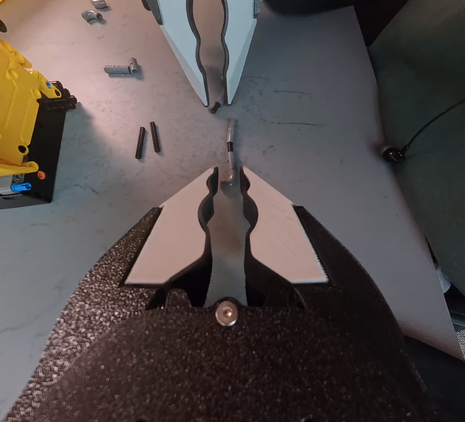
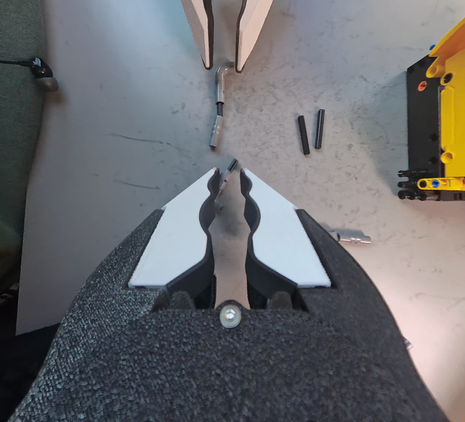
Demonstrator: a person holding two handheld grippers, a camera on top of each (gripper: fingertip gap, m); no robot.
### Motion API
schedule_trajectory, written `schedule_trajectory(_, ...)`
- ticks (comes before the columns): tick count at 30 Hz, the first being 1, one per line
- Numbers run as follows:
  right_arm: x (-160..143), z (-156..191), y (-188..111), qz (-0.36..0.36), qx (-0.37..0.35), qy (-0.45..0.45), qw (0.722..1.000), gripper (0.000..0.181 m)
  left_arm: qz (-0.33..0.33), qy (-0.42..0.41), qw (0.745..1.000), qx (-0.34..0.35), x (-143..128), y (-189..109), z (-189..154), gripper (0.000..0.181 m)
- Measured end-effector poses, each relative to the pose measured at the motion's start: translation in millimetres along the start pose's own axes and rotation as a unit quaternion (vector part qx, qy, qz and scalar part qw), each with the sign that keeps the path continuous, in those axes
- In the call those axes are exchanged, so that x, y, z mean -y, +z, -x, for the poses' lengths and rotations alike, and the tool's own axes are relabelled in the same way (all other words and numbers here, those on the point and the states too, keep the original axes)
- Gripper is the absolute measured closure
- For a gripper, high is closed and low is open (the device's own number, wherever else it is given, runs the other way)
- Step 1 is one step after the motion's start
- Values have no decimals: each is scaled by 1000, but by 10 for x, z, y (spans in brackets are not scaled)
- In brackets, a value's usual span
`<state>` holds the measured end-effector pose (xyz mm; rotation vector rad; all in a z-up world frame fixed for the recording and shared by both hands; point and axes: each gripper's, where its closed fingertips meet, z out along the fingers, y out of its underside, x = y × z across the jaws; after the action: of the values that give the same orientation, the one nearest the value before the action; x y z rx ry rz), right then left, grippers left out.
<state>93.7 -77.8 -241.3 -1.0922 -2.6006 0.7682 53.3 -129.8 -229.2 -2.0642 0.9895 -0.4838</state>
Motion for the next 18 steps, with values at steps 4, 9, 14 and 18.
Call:
schedule_trajectory(4, 4, 23, 25, 1, 5, -3, 1000, 172, -2, 4, 1000, -2, 19, 18, -24, 165)
schedule_trajectory(9, 65, 44, 22, -8, 3, -15, 1000, 163, 5, 10, 1000, 0, 8, 44, -34, 165)
schedule_trajectory(14, 206, 102, 28, -31, 5, -26, 999, 162, 19, 14, 1000, 6, -26, 78, -26, 167)
schedule_trajectory(18, 228, 146, 147, -23, 10, -32, 999, 165, 30, 19, 999, 9, -58, 98, -22, 171)
